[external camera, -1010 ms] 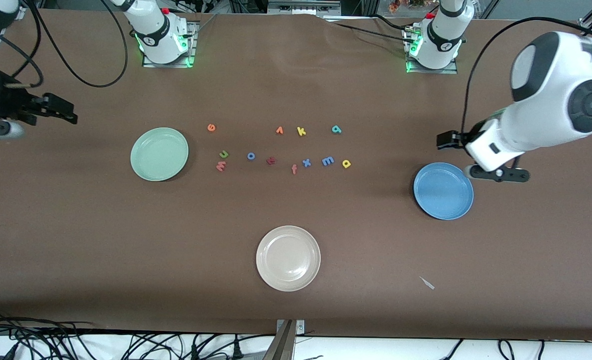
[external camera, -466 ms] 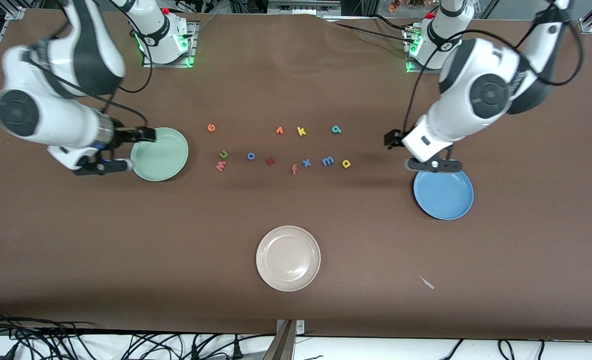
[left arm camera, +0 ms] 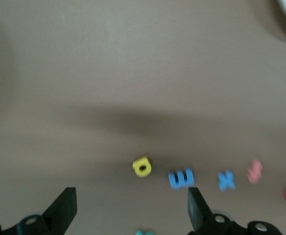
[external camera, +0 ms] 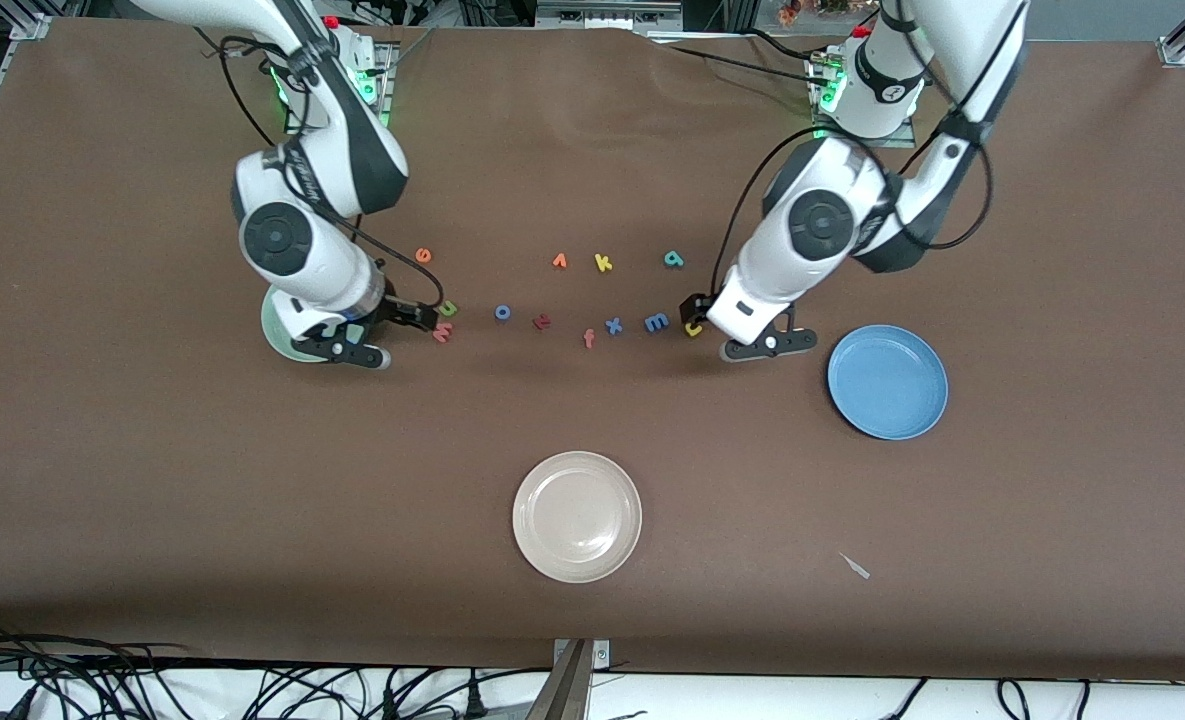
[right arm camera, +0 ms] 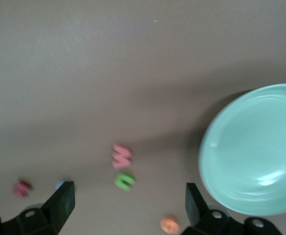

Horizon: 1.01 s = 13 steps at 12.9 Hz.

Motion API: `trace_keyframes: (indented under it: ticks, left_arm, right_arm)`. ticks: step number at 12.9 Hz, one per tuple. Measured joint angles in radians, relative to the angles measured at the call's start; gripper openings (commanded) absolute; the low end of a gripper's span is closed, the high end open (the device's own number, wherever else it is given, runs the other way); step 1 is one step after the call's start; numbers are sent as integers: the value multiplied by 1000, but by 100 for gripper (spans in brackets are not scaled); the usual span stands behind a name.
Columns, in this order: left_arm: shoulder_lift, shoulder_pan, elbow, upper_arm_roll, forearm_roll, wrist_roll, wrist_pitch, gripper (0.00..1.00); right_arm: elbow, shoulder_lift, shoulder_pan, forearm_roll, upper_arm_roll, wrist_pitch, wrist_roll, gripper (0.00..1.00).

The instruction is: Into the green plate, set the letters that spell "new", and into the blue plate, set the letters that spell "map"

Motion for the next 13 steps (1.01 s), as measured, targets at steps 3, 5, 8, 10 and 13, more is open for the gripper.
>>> trace_keyframes:
  ticks: [3,5,8,10,13]
  left_arm:
    - [134,-38,-1,-1,104,-280,107,100]
    - [181,-39,3,0,121,-361,128,100]
    - [196,-38,5,1,121,-455,131,89]
    - [200,-38,5,0,121,-498,135,78]
    - [209,-41,5,0,121,-542,138,60]
  right_arm:
    - [-99,61,54,-1,0,241,124,98]
    - [-118,101,72,-5,-1,297,151,92]
    - [-118,131,74,-9,-7,339,158,87]
    - [-125,143,76,-25,-12,351,163,77]
    - [-134,147,76,-36,-24,354,164,41]
